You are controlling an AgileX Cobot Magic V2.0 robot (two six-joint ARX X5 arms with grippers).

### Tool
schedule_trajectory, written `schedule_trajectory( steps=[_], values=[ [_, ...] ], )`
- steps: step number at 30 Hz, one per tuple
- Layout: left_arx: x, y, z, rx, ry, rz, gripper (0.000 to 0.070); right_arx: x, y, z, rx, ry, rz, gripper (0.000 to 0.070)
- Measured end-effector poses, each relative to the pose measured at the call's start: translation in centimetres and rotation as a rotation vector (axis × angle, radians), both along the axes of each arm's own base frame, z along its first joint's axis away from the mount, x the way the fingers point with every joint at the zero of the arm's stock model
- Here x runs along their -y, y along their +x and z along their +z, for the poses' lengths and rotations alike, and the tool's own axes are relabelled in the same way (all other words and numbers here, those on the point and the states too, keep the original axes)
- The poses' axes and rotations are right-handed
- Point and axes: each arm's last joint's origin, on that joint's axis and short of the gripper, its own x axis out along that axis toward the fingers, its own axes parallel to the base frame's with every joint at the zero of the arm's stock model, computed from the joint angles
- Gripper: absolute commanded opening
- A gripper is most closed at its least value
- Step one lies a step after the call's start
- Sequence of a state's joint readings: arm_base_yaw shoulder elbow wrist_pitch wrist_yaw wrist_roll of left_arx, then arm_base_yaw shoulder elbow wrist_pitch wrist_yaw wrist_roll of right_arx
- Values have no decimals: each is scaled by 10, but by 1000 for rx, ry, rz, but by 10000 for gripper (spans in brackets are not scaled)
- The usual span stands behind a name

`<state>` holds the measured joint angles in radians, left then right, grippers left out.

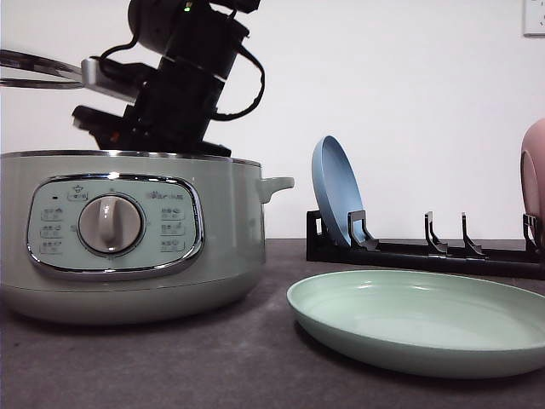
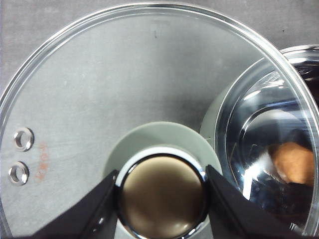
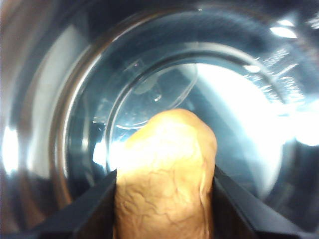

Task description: Transfer potato from steamer to green plate

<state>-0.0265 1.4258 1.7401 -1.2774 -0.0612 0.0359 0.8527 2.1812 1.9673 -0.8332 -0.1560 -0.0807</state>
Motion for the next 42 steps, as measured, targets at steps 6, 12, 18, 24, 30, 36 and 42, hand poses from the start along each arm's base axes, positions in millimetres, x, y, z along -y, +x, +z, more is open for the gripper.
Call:
schedule_trajectory(
  steps=[6, 12, 18, 24, 30, 36, 42],
  values=[
    [0, 0, 0, 0, 0, 0, 0, 22, -10, 53, 58, 65, -16, 49],
    [0, 0, 0, 0, -3, -2, 0, 63, -28, 119, 125, 136, -50, 48],
    [2, 0, 0, 0, -15, -16, 0, 112, -44, 162, 154, 159, -111, 46],
    [8, 0, 0, -1, -32, -51, 0, 166, -60, 166, 162, 207, -177, 41],
    [18, -1, 0, 0, -34, -88, 0, 212, -86, 133, 157, 236, -267, 41],
    [29, -2, 0, 0, -34, -133, 0, 240, -108, 96, 150, 312, -403, 41],
    [37, -3, 0, -1, -34, -168, 0, 245, -117, 47, 74, 334, -503, 41]
  ],
)
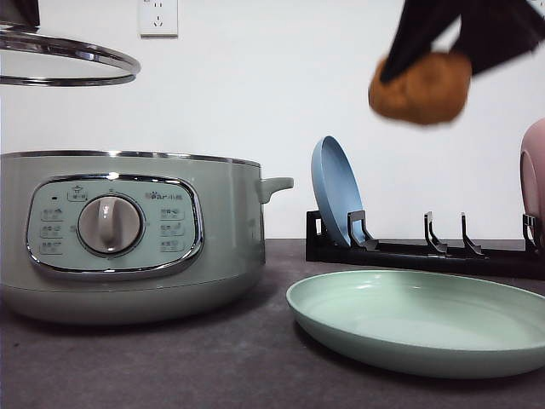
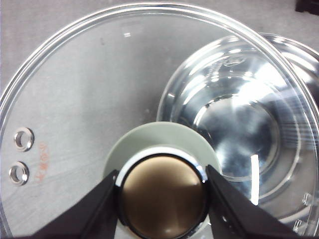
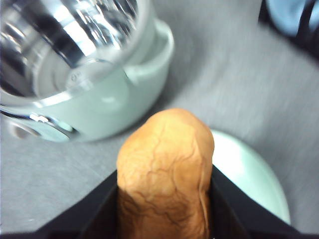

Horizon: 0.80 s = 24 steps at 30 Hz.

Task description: Transfer potato from steamer to green plate

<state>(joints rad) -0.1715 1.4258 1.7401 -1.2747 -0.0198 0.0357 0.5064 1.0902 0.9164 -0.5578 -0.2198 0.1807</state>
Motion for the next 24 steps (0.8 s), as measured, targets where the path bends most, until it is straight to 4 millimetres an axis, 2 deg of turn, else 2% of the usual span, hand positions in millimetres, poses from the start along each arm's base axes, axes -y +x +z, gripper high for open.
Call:
schedule_trajectory(
  steps=[5, 12, 22, 24],
  values=[
    [5, -1, 0, 0, 0, -22, 0, 1, -1, -40, -54, 5, -88, 41],
    [12, -2, 0, 0, 0, -48, 0, 4, -4, -76, -80, 40, -190, 42],
    [23, -4, 1, 9, -2, -94, 0, -6, 6, -104, -125, 31, -223, 45],
    [25, -5, 1, 9, -2, -102, 0, -9, 8, -110, -143, 20, -218, 104]
  ],
)
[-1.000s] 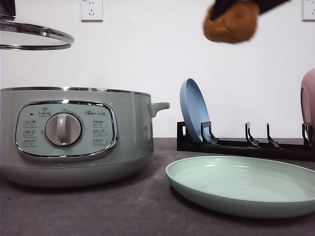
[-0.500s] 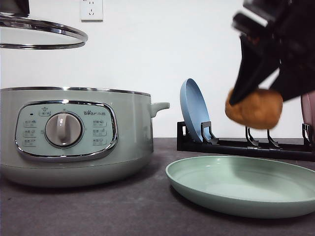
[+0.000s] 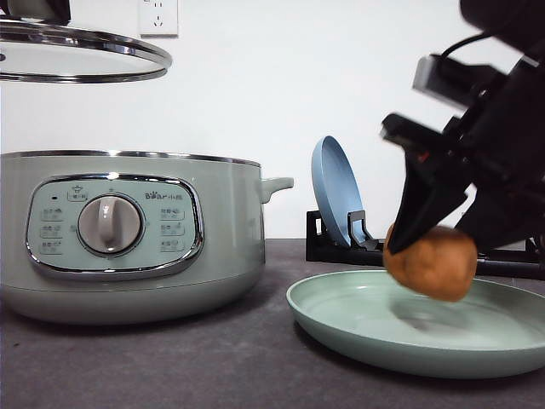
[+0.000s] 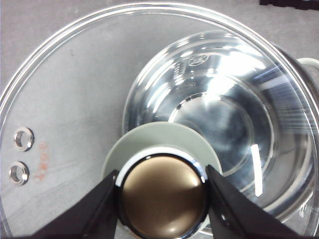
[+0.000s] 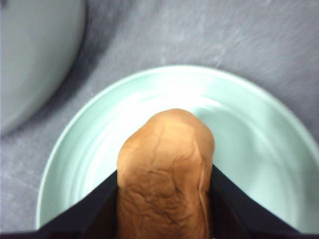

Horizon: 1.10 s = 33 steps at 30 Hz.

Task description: Transfer potato from steamer to green plate

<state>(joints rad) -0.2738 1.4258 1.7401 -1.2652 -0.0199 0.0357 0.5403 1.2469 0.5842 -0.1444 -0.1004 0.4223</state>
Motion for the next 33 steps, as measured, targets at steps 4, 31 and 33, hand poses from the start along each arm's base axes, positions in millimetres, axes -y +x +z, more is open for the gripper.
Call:
schedule_trajectory(
  steps=[4, 31, 33],
  values=[
    [3, -1, 0, 0, 0, -12, 0, -3, 1, -8, -33, -19, 8, 221],
    [34, -10, -1, 0, 0, -139, 0, -1, -3, 36, 122, 54, -6, 578],
    [37, -7, -3, 1, 0, -145, 0, 1, -6, 51, 163, 76, -3, 578]
  ],
)
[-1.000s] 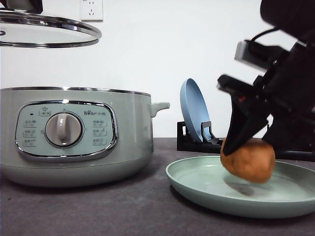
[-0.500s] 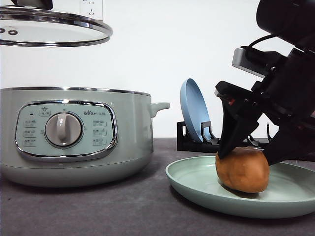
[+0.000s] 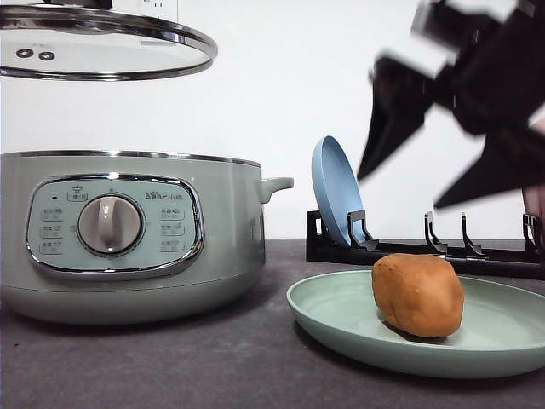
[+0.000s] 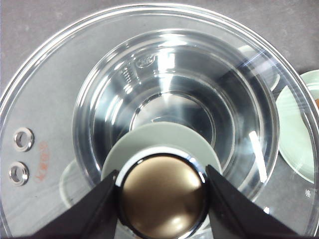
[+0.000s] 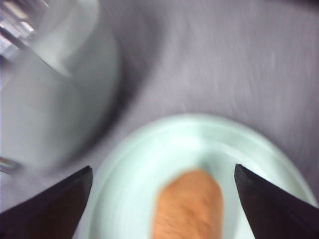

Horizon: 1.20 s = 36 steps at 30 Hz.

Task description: Transfer potato from steamer to green plate

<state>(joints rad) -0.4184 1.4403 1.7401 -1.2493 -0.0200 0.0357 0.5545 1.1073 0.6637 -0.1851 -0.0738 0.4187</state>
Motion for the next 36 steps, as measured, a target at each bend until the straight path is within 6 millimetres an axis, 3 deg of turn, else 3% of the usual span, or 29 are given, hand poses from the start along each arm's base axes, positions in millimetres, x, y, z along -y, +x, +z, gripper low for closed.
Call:
schedule_trajectory(
  steps=[11, 16, 36],
  values=[
    [23, 28, -25, -58, 26, -34, 0, 15, -24, 60, 165, 43, 8, 578],
    [31, 42, -37, -83, 38, -36, 0, 22, -34, 77, 219, 68, 11, 578],
    [42, 64, -62, -131, 61, -36, 0, 28, -43, 80, 232, 40, -1, 578]
  ],
)
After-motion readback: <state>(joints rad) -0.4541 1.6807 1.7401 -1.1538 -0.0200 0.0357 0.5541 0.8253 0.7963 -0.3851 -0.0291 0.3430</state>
